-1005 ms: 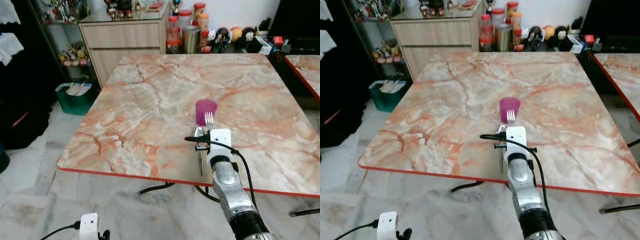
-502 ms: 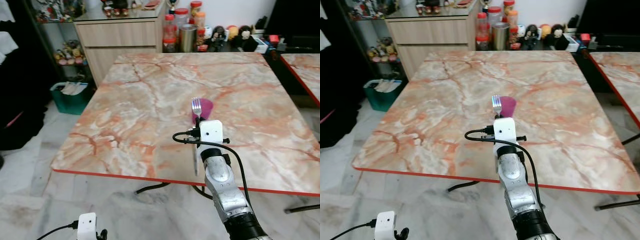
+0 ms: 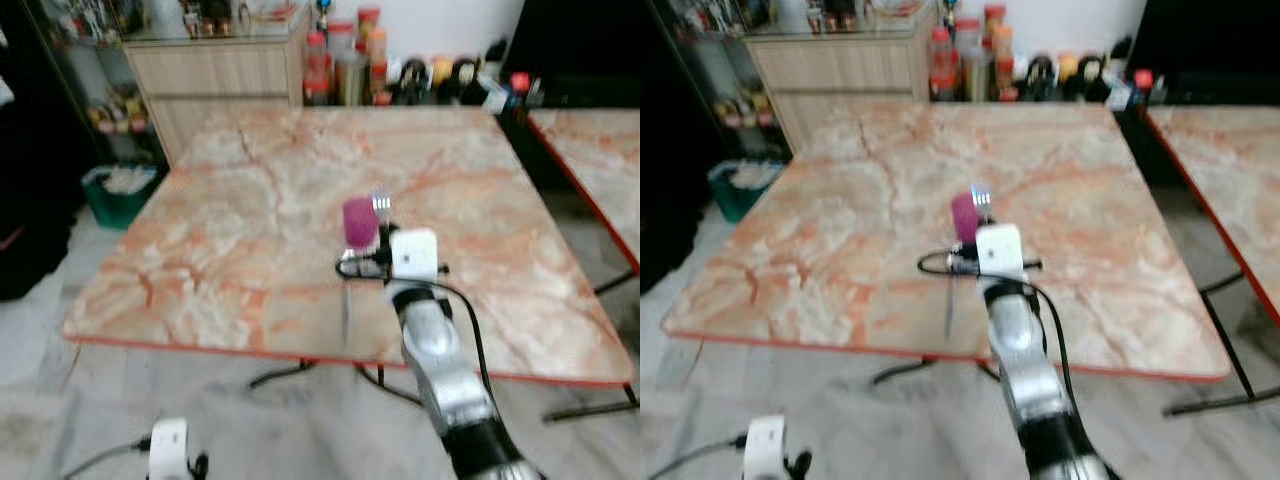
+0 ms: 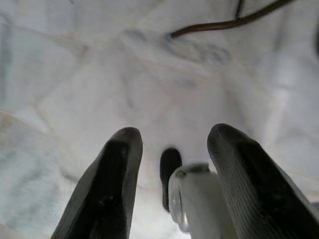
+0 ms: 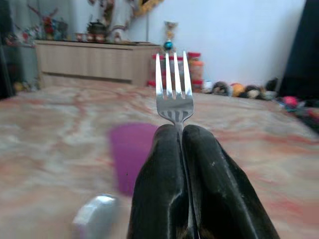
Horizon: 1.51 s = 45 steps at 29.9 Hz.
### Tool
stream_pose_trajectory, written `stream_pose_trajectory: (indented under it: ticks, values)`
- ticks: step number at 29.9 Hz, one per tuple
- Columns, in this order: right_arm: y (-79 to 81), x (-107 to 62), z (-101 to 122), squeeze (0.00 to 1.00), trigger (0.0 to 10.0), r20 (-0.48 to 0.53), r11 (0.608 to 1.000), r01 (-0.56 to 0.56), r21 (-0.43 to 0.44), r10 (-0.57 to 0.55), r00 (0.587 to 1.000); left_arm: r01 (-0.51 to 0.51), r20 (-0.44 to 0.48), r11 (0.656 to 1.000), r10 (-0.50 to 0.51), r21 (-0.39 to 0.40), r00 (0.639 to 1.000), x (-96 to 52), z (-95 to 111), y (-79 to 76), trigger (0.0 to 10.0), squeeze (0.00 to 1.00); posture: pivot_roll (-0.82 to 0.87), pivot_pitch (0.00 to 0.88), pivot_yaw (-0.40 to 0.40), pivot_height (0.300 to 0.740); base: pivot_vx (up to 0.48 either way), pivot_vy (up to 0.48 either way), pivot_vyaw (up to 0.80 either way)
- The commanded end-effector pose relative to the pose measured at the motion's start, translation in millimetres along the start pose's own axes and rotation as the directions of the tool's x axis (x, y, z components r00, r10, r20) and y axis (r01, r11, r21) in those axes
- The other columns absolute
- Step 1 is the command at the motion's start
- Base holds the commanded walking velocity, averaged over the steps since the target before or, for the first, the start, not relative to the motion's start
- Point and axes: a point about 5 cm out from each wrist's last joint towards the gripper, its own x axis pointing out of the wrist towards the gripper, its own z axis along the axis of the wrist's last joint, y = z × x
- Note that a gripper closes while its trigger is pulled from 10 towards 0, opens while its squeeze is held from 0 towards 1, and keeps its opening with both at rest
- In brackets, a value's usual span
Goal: Setting the table
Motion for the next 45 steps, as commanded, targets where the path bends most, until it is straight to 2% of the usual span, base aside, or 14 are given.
stream_pose_trajectory:
  ticks: [1,10,37,45]
  values:
    - [3.5,2.6,5.7,0.00,10.0,0.018,1.000,-0.003,0.021,0.003,1.000,-0.012,-0.014,1.000,0.012,0.006,1.000,-0.9,-2.5,4.7,10.0,0.00,0.05,0.000,0.054,0.740,0.000,-0.315,0.00]
    - [4.7,6.9,8.1,0.00,10.0,0.019,1.000,-0.015,0.024,0.015,1.000,-0.011,-0.017,1.000,0.011,0.001,1.000,-1.2,-3.9,3.7,10.0,0.00,0.04,0.000,0.057,0.740,0.000,-0.313,0.00]
    - [13.2,6.1,3.2,0.00,10.0,0.008,0.998,-0.062,0.019,0.062,0.998,-0.001,-0.022,1.000,0.002,0.019,1.000,-1.6,-5.0,3.9,10.0,0.00,0.03,0.000,0.054,0.740,0.000,-0.312,0.00]
    - [11.3,7.3,-0.7,0.00,10.0,-0.024,0.999,-0.036,0.035,0.037,0.999,0.005,-0.026,1.000,-0.004,0.023,1.000,-1.7,-5.7,3.0,10.0,0.00,0.03,0.000,0.055,0.740,0.000,-0.306,0.27]
